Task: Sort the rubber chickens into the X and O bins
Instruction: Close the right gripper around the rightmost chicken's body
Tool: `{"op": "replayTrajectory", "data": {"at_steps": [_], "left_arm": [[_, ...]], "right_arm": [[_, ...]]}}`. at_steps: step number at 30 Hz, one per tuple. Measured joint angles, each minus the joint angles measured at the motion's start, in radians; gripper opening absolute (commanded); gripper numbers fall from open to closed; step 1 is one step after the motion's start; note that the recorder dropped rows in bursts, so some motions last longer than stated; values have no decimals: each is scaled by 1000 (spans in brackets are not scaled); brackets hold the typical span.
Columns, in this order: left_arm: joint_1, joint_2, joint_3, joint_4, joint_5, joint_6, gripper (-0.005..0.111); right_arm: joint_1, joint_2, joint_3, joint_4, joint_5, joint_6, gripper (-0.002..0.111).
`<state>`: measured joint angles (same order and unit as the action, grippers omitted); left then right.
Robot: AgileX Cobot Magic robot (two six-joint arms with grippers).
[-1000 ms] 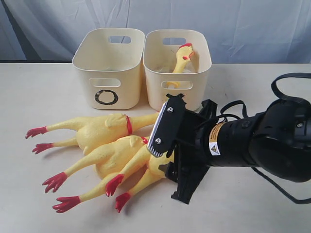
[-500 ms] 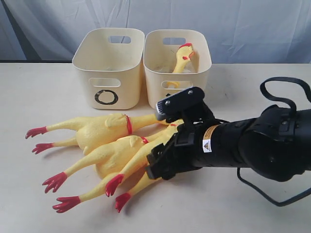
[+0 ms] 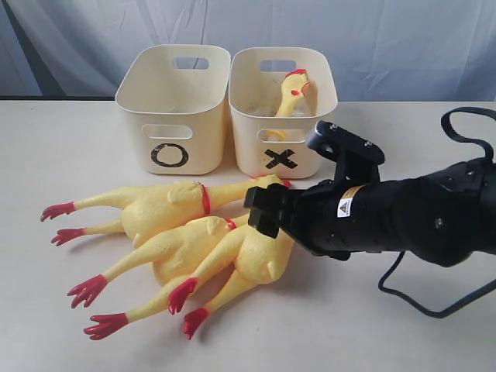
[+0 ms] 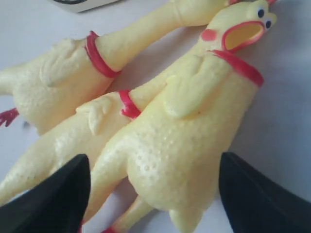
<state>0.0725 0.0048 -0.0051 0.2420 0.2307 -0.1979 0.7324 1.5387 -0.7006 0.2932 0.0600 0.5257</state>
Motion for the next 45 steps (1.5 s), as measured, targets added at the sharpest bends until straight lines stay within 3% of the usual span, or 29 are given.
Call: {"op": "replayTrajectory", "data": {"at_steps": [21, 45], "left_arm": [[0, 0, 0, 0, 0, 0, 0], [0, 0, 0, 0, 0, 0, 0]], "right_arm": [[0, 140, 0, 251, -107, 18, 69], [0, 198, 0, 259, -242, 71, 69]]}}
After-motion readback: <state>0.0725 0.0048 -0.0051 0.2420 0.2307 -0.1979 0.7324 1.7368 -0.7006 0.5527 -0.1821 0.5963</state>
